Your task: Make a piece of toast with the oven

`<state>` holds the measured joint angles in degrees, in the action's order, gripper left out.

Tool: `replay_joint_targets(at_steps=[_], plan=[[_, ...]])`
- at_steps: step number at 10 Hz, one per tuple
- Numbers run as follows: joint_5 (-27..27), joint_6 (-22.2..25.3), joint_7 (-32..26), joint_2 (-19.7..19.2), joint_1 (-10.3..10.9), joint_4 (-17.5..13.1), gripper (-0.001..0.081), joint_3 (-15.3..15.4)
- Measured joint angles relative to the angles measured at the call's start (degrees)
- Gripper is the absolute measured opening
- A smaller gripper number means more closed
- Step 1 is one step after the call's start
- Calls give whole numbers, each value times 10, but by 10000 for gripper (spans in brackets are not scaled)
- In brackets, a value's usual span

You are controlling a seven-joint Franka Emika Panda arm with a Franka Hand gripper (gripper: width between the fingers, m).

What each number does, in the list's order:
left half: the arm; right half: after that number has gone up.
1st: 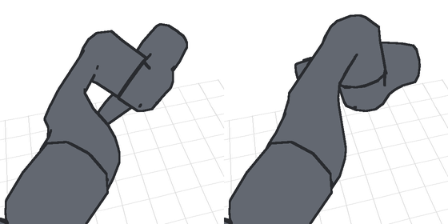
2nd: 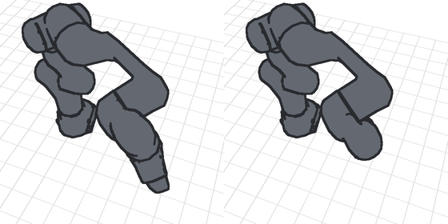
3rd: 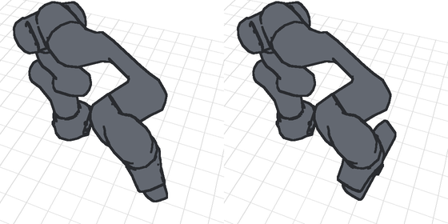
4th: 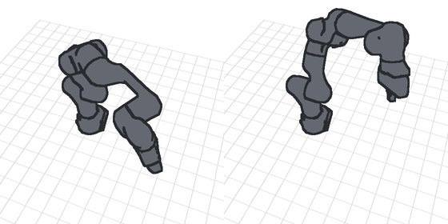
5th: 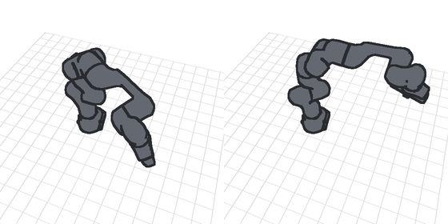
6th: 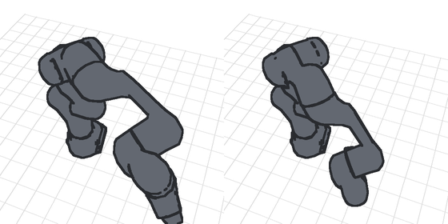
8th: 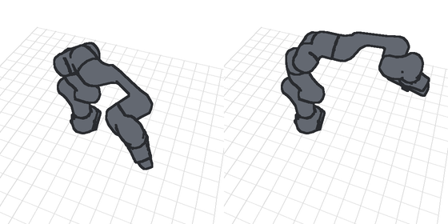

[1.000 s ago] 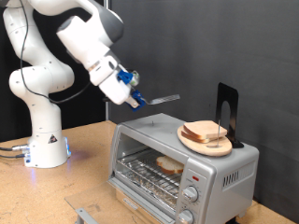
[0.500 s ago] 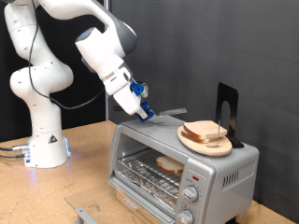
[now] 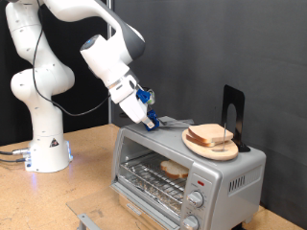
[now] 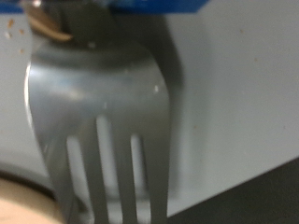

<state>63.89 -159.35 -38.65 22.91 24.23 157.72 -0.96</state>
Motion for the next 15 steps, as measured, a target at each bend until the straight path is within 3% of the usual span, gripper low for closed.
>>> replay_joint_targets(at_steps=[1, 4, 7, 9, 11, 13, 15], plan=[[8, 4, -6, 3, 0, -3, 793, -1], [5, 49, -1, 41, -5, -10, 806, -17], [-2, 63, 14, 70, -20, -5, 808, -21], [17, 102, -21, 84, -20, 0, 808, -52], [0, 169, -47, 131, -42, 21, 808, -105], [-18, 206, -63, 172, -72, 34, 808, -143], [-70, 256, -64, 201, -113, 36, 808, -178]])
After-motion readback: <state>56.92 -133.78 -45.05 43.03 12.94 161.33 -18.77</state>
